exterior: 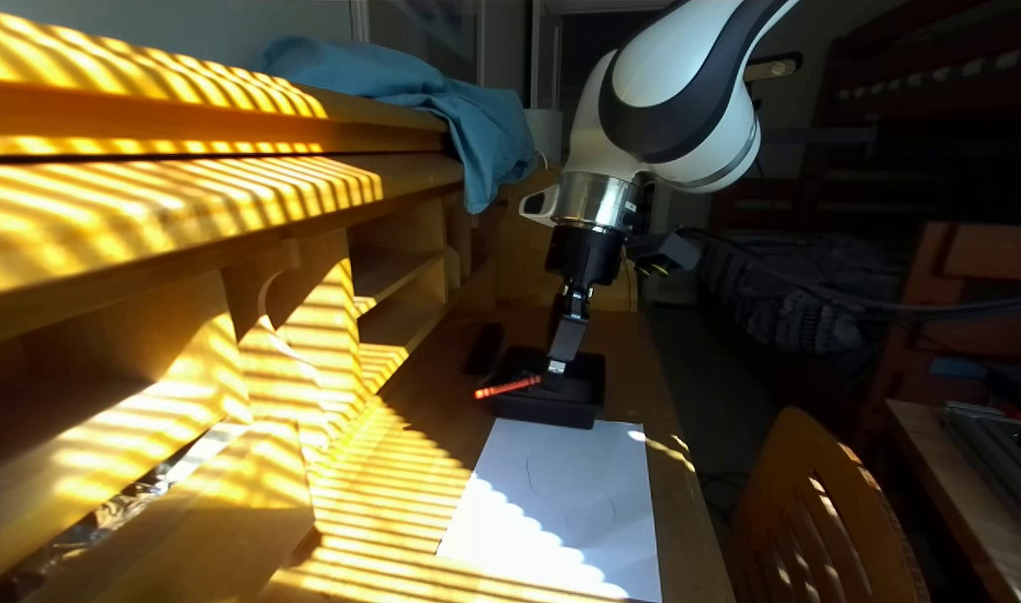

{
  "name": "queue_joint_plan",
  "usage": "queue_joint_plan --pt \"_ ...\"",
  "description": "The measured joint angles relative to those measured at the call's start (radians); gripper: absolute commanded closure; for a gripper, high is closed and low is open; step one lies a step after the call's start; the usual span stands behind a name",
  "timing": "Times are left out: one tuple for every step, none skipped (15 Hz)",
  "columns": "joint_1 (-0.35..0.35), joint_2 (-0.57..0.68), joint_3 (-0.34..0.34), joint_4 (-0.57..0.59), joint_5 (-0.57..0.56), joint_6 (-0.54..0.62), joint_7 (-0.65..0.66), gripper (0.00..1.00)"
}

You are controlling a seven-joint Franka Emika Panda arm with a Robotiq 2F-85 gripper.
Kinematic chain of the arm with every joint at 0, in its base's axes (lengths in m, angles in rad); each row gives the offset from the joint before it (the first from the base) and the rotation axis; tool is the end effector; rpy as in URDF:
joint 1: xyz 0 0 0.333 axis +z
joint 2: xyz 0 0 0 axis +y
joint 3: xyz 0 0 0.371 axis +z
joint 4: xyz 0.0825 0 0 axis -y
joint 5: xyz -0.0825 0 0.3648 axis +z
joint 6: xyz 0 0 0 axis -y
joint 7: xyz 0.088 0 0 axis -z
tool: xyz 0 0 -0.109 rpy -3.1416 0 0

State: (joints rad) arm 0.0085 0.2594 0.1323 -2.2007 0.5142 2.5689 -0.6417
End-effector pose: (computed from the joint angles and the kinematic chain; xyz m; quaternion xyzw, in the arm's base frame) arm 0.5624 0.0696 0.3400 -0.9694 -0.1741 -0.0900 0.1479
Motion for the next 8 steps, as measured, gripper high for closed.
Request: queue_joint_plan --pt "0.0 0.0 0.0 0.0 -0.001 0.0 0.0 0.92" --pt "-0.001 0.0 0.0 0.0 -0.002 -0.001 0.0 0.92" --pt "-0.001 0.0 0.001 0.0 -0.002 -0.001 0.0 0.98" --pt "-0.001 -0.001 0.001 0.0 -0.002 -0.001 0.0 0.98" --pt "-0.002 0.0 0.002 0.0 -0.002 -0.001 0.0 0.98" --pt "-0.003 0.001 0.004 0.0 -0.002 -0.001 0.0 0.98" --pt "-0.003 0.003 0.008 0.0 -0.002 -0.001 0.001 0.98" --pt "-0.003 0.006 0.012 0.0 -0.002 -0.001 0.004 0.98"
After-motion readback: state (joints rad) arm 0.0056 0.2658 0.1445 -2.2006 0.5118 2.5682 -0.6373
